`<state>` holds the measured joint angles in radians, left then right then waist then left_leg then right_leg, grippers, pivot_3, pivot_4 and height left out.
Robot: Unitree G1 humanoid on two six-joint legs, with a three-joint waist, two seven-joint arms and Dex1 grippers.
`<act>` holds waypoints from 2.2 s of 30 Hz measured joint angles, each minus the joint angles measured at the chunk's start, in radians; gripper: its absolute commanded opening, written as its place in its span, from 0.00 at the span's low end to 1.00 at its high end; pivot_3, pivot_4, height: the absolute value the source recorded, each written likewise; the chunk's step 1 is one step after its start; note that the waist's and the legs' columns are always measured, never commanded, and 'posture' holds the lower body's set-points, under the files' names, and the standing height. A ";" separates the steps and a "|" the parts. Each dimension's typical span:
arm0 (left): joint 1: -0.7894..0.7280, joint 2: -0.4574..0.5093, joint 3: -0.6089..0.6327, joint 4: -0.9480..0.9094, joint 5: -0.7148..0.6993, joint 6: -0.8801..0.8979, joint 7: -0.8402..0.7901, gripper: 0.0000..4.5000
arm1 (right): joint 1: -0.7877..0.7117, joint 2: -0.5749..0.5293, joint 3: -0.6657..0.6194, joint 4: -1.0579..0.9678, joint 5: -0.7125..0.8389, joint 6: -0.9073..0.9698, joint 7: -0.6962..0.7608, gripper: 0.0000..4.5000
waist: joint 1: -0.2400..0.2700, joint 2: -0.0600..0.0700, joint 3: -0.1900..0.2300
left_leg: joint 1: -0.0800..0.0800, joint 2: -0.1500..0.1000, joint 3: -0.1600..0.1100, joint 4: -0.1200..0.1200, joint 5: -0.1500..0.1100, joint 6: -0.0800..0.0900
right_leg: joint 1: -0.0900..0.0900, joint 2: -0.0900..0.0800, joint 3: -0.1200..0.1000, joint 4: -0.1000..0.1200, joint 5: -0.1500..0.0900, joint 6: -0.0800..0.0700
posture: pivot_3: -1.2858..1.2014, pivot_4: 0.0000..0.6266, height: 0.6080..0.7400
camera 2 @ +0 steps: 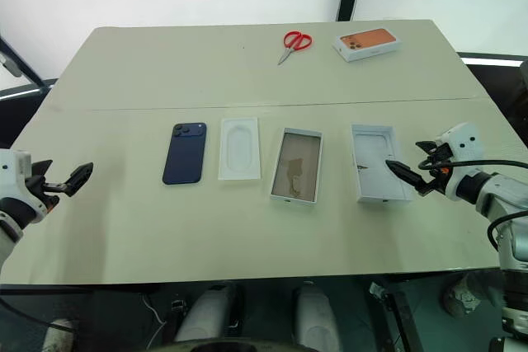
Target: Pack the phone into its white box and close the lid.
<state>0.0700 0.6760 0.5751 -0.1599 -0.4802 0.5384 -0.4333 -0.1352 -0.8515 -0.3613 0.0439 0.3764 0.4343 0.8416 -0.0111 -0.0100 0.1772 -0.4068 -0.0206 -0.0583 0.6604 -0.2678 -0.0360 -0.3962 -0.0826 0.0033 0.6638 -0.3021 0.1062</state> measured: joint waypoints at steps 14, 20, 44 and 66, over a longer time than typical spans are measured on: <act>-0.047 -0.008 -0.006 -0.013 -0.003 0.009 0.010 1.00 | -0.055 0.029 0.045 -0.037 0.002 0.002 -0.001 0.99 | 0.000 0.000 0.000 | 0.000 0.000 0.000 0.000 0.000 0.000 | 0.000 0.000 0.000 0.000 0.000 0.000 | 0.52 0.24 1.00; -0.141 -0.116 -0.120 -0.089 -0.033 0.082 0.057 1.00 | -0.079 0.085 0.091 -0.151 0.026 0.043 -0.024 0.99 | 0.005 0.000 0.000 | 0.000 -0.001 -0.001 0.001 0.000 0.000 | 0.001 0.000 -0.001 0.000 0.000 0.000 | 0.52 0.24 1.00; -0.772 -0.630 -0.228 -0.038 -0.128 0.988 0.522 1.00 | -0.097 0.216 0.281 -0.424 0.047 0.168 -0.129 0.99 | -0.004 -0.001 0.000 | -0.001 -0.004 -0.002 0.003 0.000 0.000 | 0.000 0.003 -0.002 0.002 0.000 0.001 | 0.52 0.24 1.00; -0.841 -0.699 -0.108 -0.007 0.034 1.053 0.523 1.00 | -0.046 0.204 0.278 -0.458 0.061 0.170 -0.129 0.99 | 0.001 -0.002 0.000 | -0.001 -0.004 -0.002 0.003 0.004 -0.007 | 0.000 0.002 -0.002 0.002 0.000 0.001 | 0.52 0.24 1.00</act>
<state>-0.7714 -0.0228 0.4673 -0.1666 -0.4463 1.5915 0.0894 -0.1816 -0.6480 -0.0835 -0.4137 0.4374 0.6047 0.7121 -0.0099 -0.0115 0.1776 -0.4078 -0.0247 -0.0600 0.6630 -0.2641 -0.0426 -0.3963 -0.0807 0.0013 0.6653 -0.3022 0.1072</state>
